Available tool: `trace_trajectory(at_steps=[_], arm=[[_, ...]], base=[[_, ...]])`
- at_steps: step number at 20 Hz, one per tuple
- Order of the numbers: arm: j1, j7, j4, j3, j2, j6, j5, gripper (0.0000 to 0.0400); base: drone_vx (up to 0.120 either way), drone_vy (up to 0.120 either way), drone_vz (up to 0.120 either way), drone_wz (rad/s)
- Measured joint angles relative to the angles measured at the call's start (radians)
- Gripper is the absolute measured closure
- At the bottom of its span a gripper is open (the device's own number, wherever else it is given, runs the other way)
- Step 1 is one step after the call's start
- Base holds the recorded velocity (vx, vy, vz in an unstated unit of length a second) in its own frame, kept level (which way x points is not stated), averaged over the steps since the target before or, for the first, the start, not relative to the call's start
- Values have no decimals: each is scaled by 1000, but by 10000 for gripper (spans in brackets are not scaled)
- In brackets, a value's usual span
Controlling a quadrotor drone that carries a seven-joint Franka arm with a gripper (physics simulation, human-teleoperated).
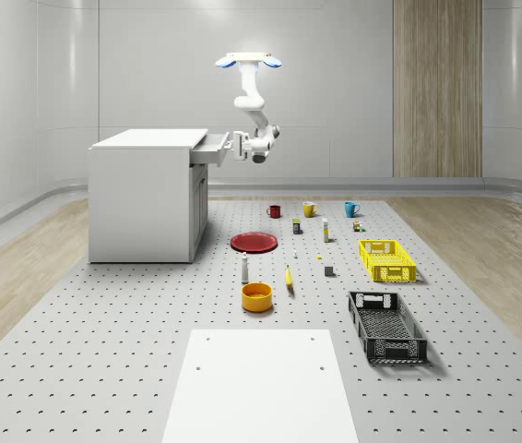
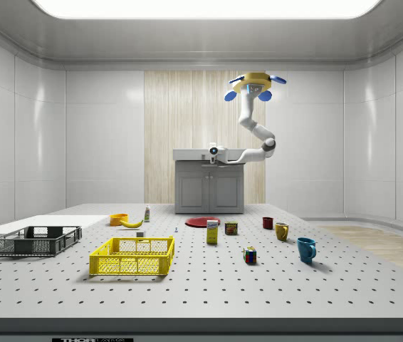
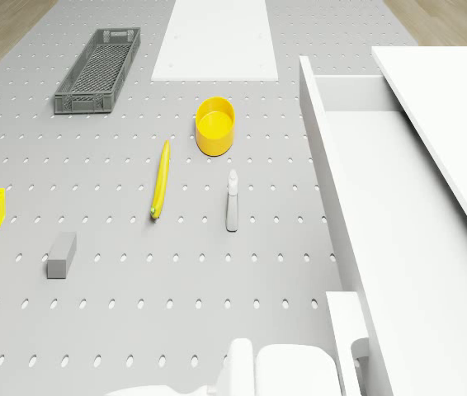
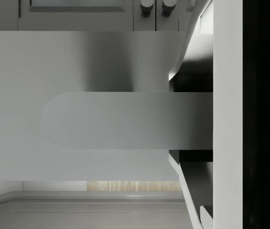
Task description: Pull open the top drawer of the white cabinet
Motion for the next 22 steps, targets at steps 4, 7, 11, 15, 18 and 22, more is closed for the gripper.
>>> trace_trajectory(at_steps=[4,7,11,15,18,22], arm=[[-1,11,10,-36,-9,-24,-36,284],[0,18,19,-67,-16,-44,-64,285],[4,29,34,-106,-25,-67,-100,286],[10,38,51,-148,-34,-92,-138,221],[18,45,60,-170,-41,-100,-157,155],[30,52,66,-188,-50,-100,-175,117]], base=[[0,0,0,0],[0,0,0,0],[0,0,0,0],[0,0,0,0],[0,0,0,0],[0,0,0,0]])
